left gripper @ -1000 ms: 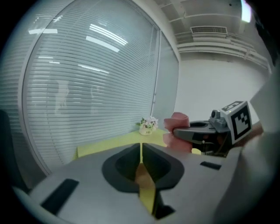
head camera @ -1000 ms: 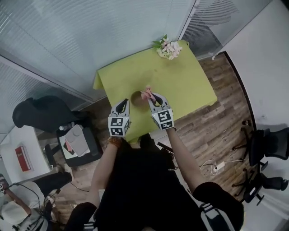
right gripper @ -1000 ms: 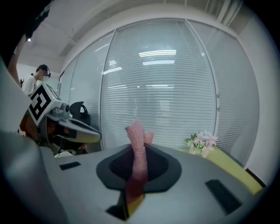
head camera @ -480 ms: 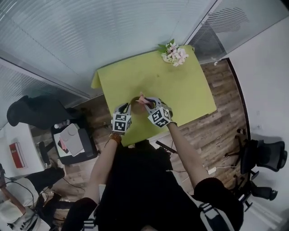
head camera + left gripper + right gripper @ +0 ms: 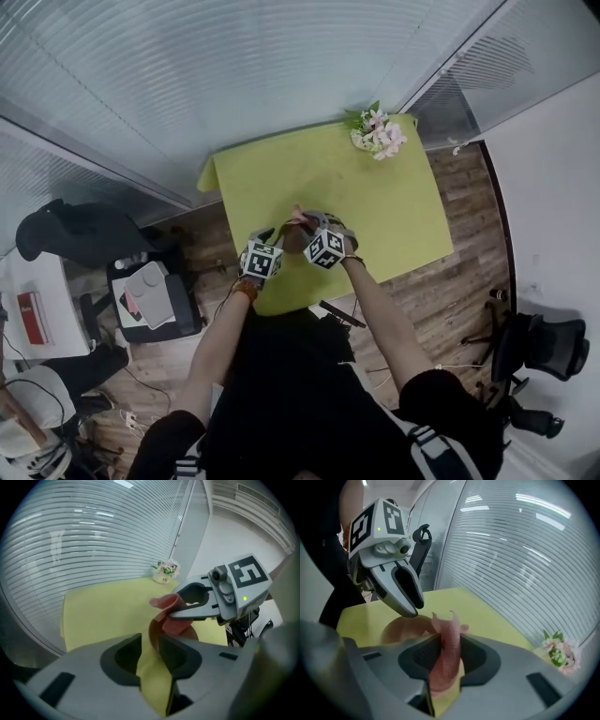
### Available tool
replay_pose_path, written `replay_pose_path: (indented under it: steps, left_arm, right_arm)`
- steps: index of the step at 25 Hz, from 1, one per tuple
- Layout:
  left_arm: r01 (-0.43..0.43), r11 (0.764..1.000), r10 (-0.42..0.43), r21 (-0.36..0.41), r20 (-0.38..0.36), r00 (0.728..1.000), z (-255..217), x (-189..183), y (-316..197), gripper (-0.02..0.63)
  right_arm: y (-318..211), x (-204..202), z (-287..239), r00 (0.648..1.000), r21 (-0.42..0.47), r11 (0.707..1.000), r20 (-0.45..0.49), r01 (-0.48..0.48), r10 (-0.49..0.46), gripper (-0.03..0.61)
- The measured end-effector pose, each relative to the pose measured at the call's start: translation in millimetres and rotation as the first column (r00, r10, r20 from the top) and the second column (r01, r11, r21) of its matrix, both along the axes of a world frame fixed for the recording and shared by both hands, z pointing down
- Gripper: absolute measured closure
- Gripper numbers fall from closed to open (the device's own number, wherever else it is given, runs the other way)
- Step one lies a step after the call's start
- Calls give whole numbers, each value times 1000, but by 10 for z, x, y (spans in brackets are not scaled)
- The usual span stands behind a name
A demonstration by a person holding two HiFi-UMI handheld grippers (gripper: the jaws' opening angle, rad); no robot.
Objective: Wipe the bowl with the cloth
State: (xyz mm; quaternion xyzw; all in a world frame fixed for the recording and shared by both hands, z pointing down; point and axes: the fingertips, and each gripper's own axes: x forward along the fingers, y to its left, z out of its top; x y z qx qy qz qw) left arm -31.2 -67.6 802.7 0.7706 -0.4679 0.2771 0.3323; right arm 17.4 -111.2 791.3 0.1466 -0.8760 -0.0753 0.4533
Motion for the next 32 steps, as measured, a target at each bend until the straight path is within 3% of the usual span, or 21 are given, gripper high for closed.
replay_pose_path:
  steps: [5,11,16,29,32]
  left_arm:
    - [-25,999,24,-45,-10,1000,109,35,-7,506]
    - [-69,995,68,-77,-18,998,200,99,0,506]
    - [-54,996,53,-73,-9,999,215,88,-126,506]
    - [-116,989,117,-96,2,993,266,249,-206,506]
    - [-108,990,108,-91,-10,994,226,187,-174,506]
  right_arm:
    - [-13,-19,311,994,-127,991,-104,32,-45,407]
    - [66,-28,438,989,-249,967,-118,59,-91,408]
    - [38,-16,331,989,-243,967,-102,78,-106,410]
    - [-25,0,530,991,-369,926,-126,-86,42,493]
    - [-53,-46,405,994,-335,938,-93,-85,57,535]
